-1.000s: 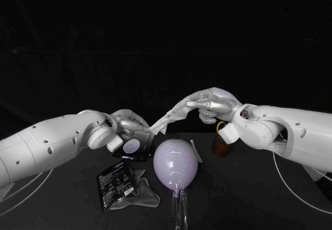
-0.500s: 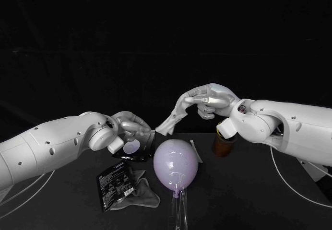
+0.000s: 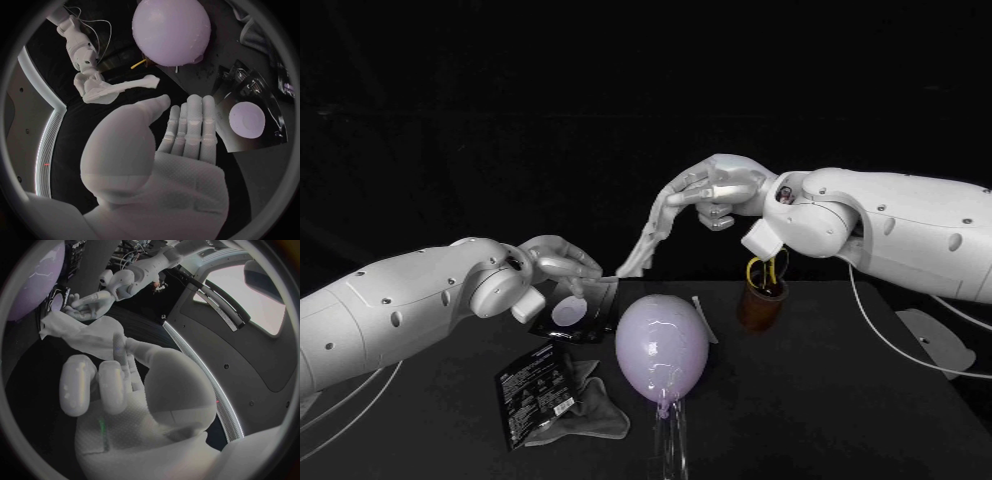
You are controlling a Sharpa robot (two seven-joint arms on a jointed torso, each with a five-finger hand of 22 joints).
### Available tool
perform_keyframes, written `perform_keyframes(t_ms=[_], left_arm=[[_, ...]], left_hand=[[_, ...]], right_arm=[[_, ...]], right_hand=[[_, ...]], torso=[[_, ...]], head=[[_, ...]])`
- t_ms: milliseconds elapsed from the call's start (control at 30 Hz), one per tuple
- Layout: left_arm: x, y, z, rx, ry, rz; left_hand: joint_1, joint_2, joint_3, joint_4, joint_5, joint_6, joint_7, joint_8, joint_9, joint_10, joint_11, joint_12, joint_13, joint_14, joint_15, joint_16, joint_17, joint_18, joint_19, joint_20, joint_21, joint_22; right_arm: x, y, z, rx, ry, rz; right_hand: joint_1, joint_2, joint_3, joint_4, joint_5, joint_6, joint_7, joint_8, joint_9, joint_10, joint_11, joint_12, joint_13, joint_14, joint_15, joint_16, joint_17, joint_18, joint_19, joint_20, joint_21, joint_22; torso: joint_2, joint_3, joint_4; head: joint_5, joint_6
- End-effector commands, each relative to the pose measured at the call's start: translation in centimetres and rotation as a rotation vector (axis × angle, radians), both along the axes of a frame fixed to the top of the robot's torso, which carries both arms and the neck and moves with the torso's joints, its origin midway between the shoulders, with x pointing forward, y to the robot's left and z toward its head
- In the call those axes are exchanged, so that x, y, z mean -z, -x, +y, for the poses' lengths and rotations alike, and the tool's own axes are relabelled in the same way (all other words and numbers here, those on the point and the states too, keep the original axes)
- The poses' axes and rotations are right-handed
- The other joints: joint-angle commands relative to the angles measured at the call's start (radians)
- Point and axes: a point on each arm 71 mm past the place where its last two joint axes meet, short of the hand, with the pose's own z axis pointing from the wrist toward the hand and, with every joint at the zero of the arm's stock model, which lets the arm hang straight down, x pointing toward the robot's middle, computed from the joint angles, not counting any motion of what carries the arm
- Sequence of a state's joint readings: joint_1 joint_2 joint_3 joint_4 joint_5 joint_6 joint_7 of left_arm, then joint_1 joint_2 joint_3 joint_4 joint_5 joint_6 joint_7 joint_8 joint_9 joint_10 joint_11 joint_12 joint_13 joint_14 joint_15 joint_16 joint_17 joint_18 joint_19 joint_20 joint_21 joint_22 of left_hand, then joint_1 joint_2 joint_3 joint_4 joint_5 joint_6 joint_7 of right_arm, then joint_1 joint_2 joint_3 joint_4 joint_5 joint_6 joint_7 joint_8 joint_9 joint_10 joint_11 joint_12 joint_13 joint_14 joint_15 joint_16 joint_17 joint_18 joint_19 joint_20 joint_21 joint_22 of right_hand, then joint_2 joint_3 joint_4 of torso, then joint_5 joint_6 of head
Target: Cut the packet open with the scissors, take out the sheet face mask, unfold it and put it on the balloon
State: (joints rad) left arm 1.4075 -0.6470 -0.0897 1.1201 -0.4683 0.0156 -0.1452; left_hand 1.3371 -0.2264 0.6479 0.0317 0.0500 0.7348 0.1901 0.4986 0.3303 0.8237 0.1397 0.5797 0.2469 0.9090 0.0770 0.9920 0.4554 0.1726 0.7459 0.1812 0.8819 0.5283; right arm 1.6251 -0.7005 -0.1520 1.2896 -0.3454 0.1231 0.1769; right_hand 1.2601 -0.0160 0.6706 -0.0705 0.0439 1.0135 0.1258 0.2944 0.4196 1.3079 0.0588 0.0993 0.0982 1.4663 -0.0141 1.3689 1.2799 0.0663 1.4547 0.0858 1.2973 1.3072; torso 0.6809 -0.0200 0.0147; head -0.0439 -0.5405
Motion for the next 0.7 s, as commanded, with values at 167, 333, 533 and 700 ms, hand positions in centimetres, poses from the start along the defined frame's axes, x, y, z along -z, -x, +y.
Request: perform_keyframes(t_ms=[167,333,533,700], left_arm=[[-1.5,-1.1,0.5,-0.027,0.179,-0.149],[-2.5,-1.6,0.8,-0.045,0.287,-0.249],[-3.2,-1.9,0.9,-0.061,0.362,-0.317],[-3.5,-2.0,0.0,-0.034,0.396,-0.331]], left_hand=[[0.009,0.013,0.008,0.007,0.002,0.049,-0.002,0.011,-0.02,0.079,-0.004,-0.057,-0.066,-0.048,0.008,-0.135,-0.078,-0.003,-0.041,0.033,-0.131,-0.076],[0.009,0.003,0.045,0.016,-0.003,0.066,-0.002,-0.006,-0.043,0.146,0.001,-0.166,-0.143,-0.068,0.029,-0.327,-0.168,-0.024,-0.13,0.097,-0.35,-0.205],[0.003,-0.008,0.046,0.022,0.001,0.054,-0.002,-0.025,-0.057,0.158,0.013,-0.24,-0.182,-0.093,0.051,-0.443,-0.208,-0.033,-0.146,0.109,-0.455,-0.273],[0.004,-0.014,0.027,0.023,0.0,0.044,-0.01,-0.045,-0.07,0.163,0.031,-0.315,-0.185,-0.11,0.071,-0.546,-0.239,-0.048,-0.132,0.11,-0.531,-0.325]], right_arm=[[0.2,-0.5,0.8,-0.118,0.585,-0.09],[-0.3,-1.4,1.2,-0.048,0.86,-0.269],[-1.3,-1.8,2.6,0.047,1.042,-0.537],[-2.1,-1.4,3.8,0.105,1.108,-0.743]], right_hand=[[0.002,0.006,0.002,-0.006,0.005,0.003,-0.001,0.008,0.002,0.016,-0.005,-0.006,0.002,0.04,-0.008,0.004,0.001,-0.009,0.006,-0.004,0.004,0.18],[-0.002,0.002,0.002,-0.007,0.005,0.006,-0.003,0.014,0.006,0.021,-0.007,-0.005,0.004,0.041,-0.009,0.005,0.003,-0.011,0.008,-0.003,0.01,0.182],[-0.008,-0.003,0.0,-0.005,0.005,0.01,-0.008,0.021,0.011,0.029,-0.01,-0.003,0.006,0.042,-0.011,0.005,0.002,-0.013,0.013,-0.004,0.021,0.186],[-0.013,-0.006,0.0,-0.003,0.005,0.013,-0.011,0.027,0.015,0.035,-0.013,-0.002,0.008,0.043,-0.013,0.007,0.004,-0.015,0.018,-0.005,0.031,0.189]], torso=[[-0.001,-0.0022,-0.0005],[0.0,-0.0021,-0.0005],[0.0,-0.0018,-0.0001],[0.0,-0.0031,-0.0026]], head=[[-0.008,0.01],[-0.007,0.018],[-0.01,0.024],[-0.014,0.025]])
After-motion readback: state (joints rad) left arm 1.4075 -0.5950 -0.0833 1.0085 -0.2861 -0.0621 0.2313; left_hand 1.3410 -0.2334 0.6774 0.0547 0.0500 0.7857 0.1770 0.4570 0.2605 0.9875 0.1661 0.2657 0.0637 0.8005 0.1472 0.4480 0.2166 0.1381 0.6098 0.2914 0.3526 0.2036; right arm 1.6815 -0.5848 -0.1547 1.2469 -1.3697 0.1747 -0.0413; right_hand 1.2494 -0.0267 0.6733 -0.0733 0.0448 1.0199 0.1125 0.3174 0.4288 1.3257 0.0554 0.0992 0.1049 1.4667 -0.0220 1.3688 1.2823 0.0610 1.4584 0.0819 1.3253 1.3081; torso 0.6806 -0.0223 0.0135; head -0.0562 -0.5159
